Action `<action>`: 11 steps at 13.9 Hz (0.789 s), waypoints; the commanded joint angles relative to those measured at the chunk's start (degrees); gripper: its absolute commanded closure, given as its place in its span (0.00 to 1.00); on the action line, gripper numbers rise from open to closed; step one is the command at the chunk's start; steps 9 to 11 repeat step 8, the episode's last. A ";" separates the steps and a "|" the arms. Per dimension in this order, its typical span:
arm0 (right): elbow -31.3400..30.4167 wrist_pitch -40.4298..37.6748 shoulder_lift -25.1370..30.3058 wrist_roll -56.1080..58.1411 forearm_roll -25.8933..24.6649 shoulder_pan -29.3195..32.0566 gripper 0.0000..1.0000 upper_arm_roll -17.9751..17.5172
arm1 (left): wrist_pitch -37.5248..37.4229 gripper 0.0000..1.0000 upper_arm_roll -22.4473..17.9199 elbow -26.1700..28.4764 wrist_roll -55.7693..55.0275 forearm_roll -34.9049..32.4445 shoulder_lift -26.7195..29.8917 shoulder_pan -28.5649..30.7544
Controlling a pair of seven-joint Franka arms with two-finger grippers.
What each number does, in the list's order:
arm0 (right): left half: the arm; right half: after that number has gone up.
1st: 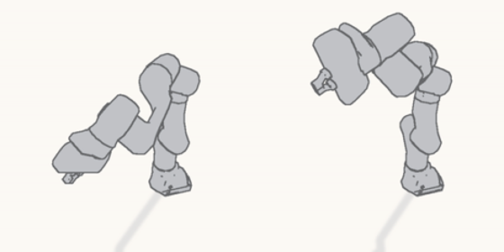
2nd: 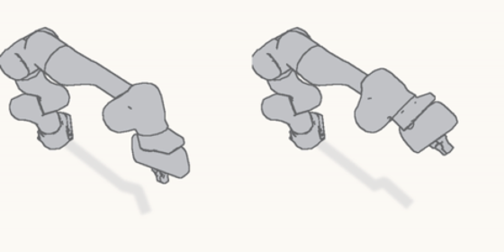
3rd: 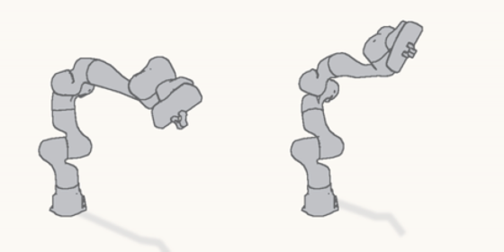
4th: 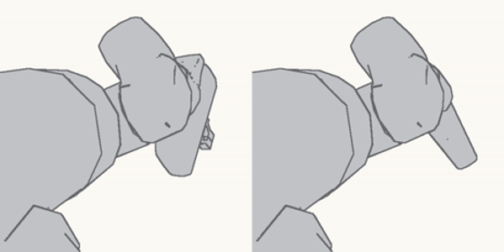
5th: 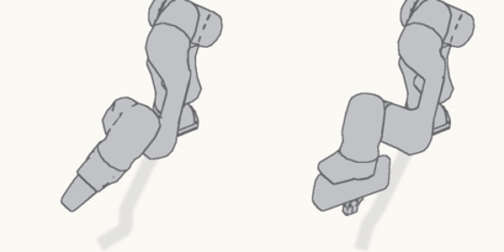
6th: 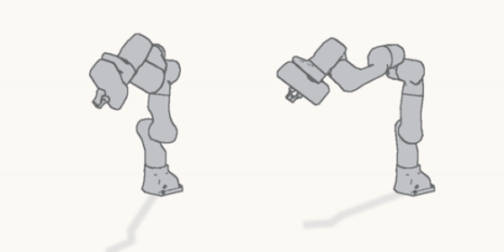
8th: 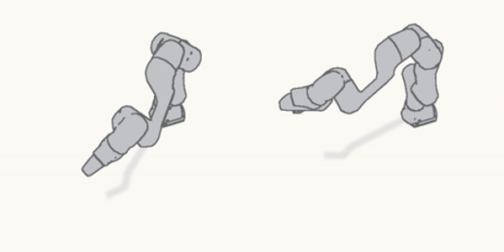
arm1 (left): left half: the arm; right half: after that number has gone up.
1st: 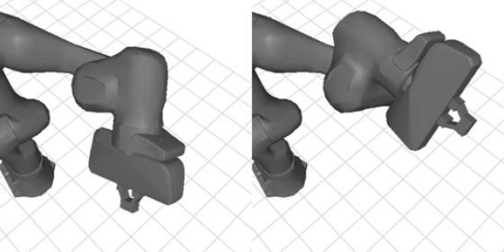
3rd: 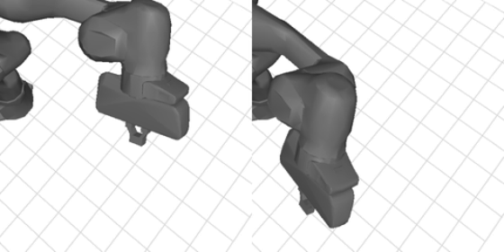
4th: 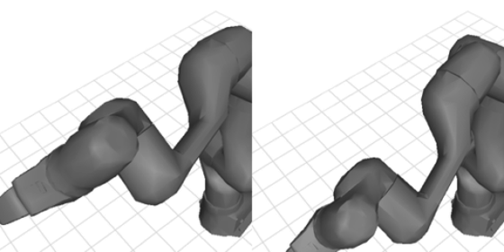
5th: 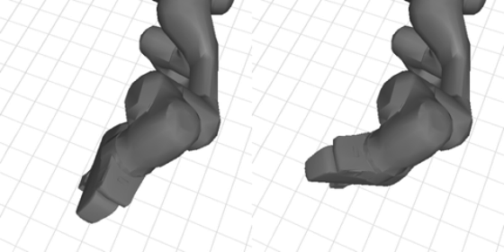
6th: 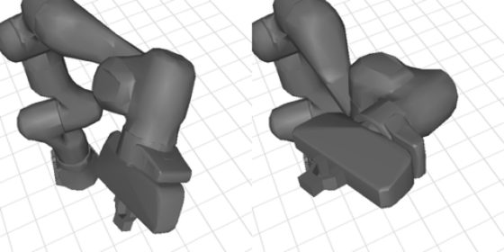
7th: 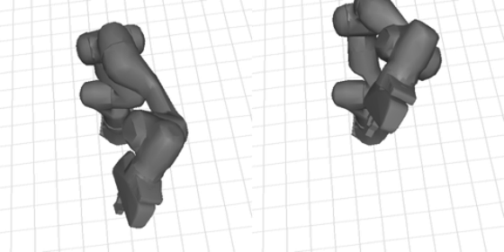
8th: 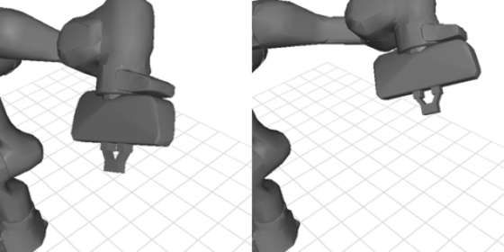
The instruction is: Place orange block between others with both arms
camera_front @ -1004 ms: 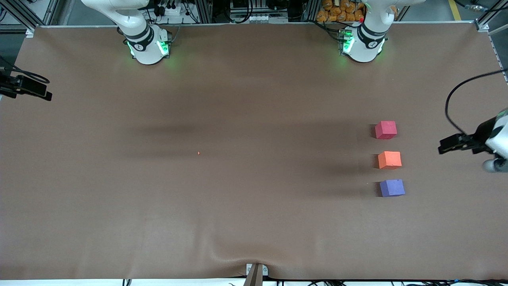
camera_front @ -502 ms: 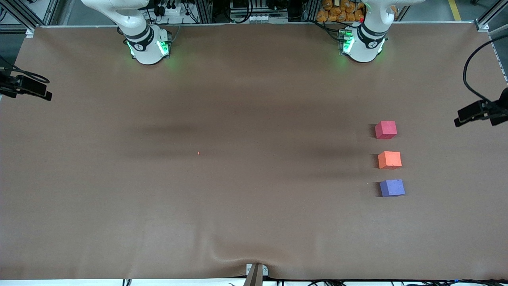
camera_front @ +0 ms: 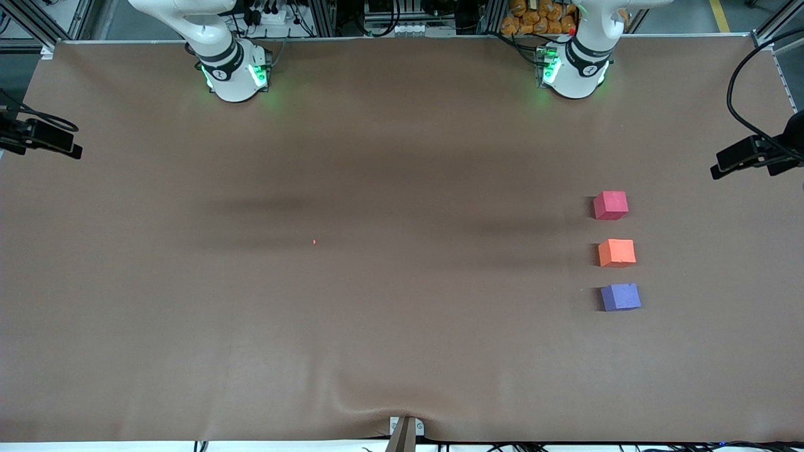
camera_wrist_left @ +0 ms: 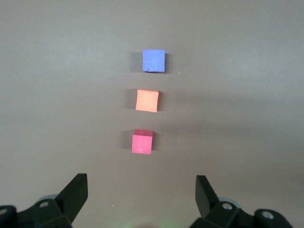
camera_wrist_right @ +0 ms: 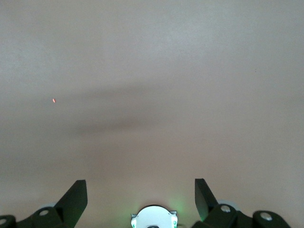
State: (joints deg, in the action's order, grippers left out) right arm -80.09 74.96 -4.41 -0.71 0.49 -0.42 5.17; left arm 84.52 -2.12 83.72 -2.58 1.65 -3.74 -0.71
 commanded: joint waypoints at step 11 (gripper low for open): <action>-0.16 -0.52 0.98 -0.88 -1.20 -0.63 0.00 0.10 | -1.99 0.00 0.01 3.20 -4.36 0.03 4.09 -1.66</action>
